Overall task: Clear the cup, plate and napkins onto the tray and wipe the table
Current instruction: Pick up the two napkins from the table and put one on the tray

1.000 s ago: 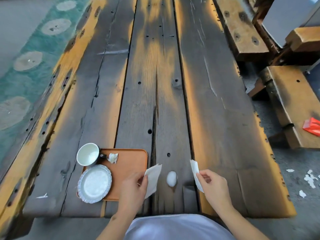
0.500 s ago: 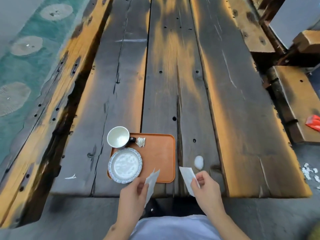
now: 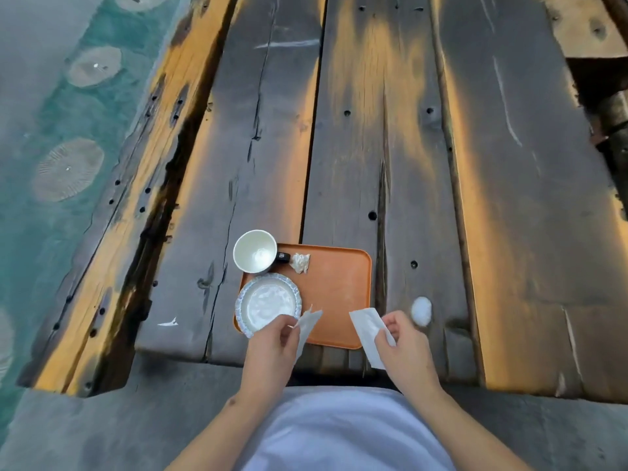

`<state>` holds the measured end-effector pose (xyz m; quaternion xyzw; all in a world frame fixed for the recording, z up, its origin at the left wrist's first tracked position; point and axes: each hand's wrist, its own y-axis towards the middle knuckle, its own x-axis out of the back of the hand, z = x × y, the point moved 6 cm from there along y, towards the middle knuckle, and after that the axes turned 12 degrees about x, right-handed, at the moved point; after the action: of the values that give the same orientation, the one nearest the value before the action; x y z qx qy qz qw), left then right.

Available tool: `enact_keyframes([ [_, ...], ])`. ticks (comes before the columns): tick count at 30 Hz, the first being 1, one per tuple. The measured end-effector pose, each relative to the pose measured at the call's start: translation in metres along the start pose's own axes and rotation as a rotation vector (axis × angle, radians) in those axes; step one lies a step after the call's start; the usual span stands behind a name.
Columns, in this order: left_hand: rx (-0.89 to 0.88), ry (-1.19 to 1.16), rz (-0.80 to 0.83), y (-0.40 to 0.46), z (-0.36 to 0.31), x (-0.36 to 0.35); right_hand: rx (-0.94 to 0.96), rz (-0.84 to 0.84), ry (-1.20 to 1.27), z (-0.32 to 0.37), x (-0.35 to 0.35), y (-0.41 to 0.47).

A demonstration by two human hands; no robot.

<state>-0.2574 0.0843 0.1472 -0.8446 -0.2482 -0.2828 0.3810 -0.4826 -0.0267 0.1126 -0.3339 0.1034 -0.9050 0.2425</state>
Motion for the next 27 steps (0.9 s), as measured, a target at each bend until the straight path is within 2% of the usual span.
enact_keyframes([
  [4, 0.058, -0.073, 0.06, 0.019, -0.023, -0.018, -0.032, 0.006, -0.041, -0.004, 0.006, -0.001],
  [7, 0.13, -0.189, 0.215, 0.037, -0.036, -0.046, -0.075, -0.01, -0.041, -0.011, 0.012, -0.001],
  [9, 0.169, -0.212, 0.259, 0.052, -0.039, -0.062, -0.109, -0.021, -0.029, -0.018, 0.014, -0.004],
  [21, 0.001, 0.461, 0.234, 0.106, -0.045, -0.098, -0.279, -0.107, 0.034, -0.032, 0.011, -0.021],
  [27, -0.131, 0.639, 0.249, 0.118, -0.048, -0.096, -0.27, -0.089, 0.046, -0.024, -0.001, -0.008],
])
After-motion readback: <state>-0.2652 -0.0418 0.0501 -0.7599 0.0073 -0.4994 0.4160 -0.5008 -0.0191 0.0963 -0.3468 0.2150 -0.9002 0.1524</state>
